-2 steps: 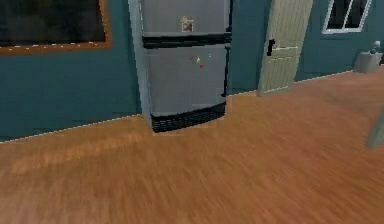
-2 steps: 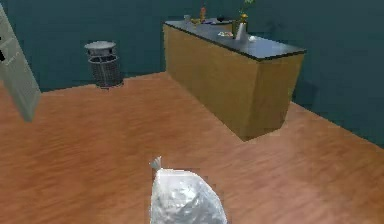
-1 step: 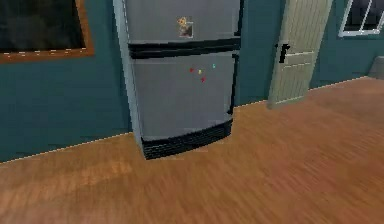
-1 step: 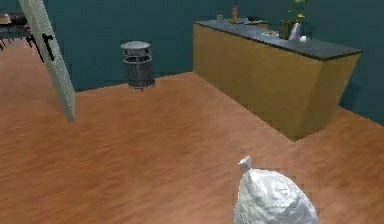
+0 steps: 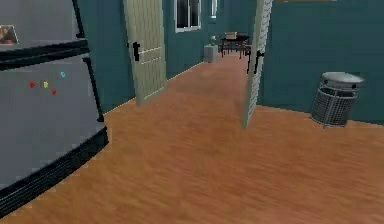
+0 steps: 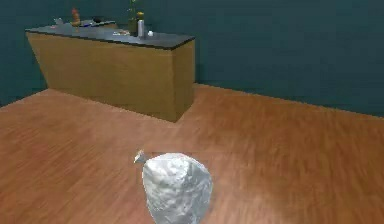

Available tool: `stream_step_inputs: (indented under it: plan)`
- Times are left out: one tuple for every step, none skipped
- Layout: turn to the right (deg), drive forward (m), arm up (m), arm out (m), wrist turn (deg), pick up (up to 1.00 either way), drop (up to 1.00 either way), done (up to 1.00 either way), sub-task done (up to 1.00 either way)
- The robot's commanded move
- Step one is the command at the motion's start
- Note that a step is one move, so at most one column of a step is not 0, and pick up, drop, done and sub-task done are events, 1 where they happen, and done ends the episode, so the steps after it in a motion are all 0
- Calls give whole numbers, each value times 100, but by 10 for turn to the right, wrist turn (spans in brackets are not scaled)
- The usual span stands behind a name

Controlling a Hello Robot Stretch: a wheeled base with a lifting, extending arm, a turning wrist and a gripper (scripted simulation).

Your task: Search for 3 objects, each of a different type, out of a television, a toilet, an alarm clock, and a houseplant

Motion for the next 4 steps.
stream_step_inputs:
  plan:
    - [0, 100, 0, 0, 0, 0, 0, 0, 0]
    - [0, 100, 0, 0, 0, 0, 0, 0, 0]
    - [60, 0, 0, 0, 0, 0, 0, 0, 0]
    - [0, 55, 0, 0, 0, 0, 0, 0, 0]
